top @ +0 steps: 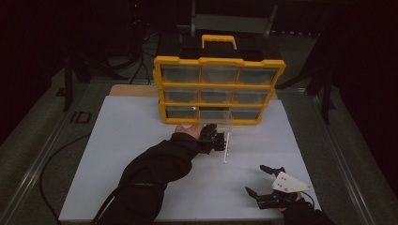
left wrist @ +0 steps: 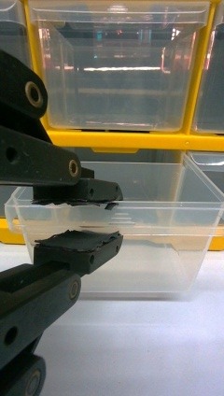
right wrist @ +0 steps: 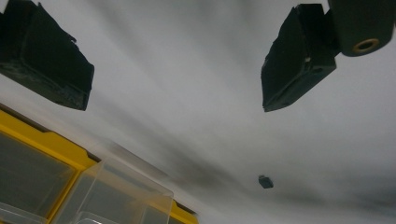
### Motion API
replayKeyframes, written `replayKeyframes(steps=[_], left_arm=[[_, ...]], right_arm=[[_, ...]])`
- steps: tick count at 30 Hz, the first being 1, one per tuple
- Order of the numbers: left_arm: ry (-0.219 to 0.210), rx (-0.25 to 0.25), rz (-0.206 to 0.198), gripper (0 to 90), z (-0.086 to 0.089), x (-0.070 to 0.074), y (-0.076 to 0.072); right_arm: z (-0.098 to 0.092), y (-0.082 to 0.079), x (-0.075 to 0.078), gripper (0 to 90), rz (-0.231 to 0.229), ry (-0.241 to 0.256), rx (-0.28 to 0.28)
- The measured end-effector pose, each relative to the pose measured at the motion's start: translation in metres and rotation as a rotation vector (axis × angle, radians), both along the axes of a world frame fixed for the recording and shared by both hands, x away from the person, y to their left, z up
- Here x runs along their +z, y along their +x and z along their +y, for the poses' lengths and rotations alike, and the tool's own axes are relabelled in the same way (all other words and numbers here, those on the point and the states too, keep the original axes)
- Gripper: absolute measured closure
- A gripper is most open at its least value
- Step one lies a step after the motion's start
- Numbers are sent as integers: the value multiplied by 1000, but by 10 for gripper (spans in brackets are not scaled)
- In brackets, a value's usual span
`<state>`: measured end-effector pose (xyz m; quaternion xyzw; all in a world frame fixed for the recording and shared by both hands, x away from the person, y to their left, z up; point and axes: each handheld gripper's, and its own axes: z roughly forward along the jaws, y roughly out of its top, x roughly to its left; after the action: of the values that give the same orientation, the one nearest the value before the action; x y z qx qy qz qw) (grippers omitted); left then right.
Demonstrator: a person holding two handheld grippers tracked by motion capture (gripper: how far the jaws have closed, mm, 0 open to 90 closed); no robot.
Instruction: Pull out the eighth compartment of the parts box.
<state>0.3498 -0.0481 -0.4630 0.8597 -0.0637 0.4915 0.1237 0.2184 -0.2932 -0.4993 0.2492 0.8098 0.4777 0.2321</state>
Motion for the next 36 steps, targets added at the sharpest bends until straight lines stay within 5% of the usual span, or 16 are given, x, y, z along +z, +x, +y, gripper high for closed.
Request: replayKeyframes(steps=[29,31,36], left_arm=[[-4,-10,29,727,4,2,4],[7,1,53,700,3,3,5],[2,15,114,450,5,3,7]], right_arm=[[0,0,0,94,2,-4,1],[0,0,0,94,1,-2,1],[0,0,0,95,1,-3,0]])
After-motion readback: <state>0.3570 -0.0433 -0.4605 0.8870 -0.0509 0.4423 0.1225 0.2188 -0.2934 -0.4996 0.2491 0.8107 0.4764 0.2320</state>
